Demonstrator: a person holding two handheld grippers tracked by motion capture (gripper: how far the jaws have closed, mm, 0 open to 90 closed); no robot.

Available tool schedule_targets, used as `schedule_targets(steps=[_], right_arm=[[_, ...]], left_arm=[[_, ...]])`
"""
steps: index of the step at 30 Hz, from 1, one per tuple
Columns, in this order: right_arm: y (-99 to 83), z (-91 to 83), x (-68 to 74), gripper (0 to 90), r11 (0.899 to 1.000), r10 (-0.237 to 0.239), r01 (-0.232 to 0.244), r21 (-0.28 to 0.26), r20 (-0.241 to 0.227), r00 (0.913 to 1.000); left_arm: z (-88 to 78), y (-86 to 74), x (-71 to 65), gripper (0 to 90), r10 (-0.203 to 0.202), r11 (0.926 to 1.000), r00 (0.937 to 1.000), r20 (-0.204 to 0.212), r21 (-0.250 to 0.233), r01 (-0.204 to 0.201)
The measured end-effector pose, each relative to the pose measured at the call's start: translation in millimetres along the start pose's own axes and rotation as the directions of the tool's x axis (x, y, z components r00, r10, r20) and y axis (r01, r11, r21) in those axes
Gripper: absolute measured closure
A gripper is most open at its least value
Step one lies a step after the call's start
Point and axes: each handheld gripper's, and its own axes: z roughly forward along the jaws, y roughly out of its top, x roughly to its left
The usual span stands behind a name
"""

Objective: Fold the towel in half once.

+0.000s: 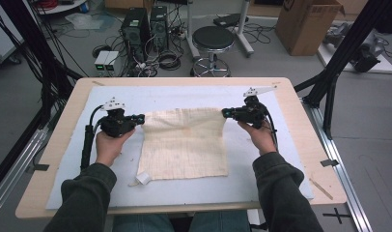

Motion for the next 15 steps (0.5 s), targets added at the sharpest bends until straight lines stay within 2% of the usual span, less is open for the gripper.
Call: schedule_targets(steps=[6, 15], right_arm=[[-0.9, -3.4, 3.3, 85.9, 1.000, 0.000, 0.000, 0.003, -0.019, 0.9998], [-5.5, -7.0, 11.7, 85.9, 1.000, -0.008, 0.008, -0.002, -0.045, 0.9989]], left_arm=[[-4.1, -0.1, -2.9, 87.5, 0.007, 0.9999, 0.9998, 0.021, -0.010, -0.007], [-10.6, -8.9, -4.9, 87.5, 0.013, 0.9999, 0.9996, 0.026, 0.001, -0.013]])
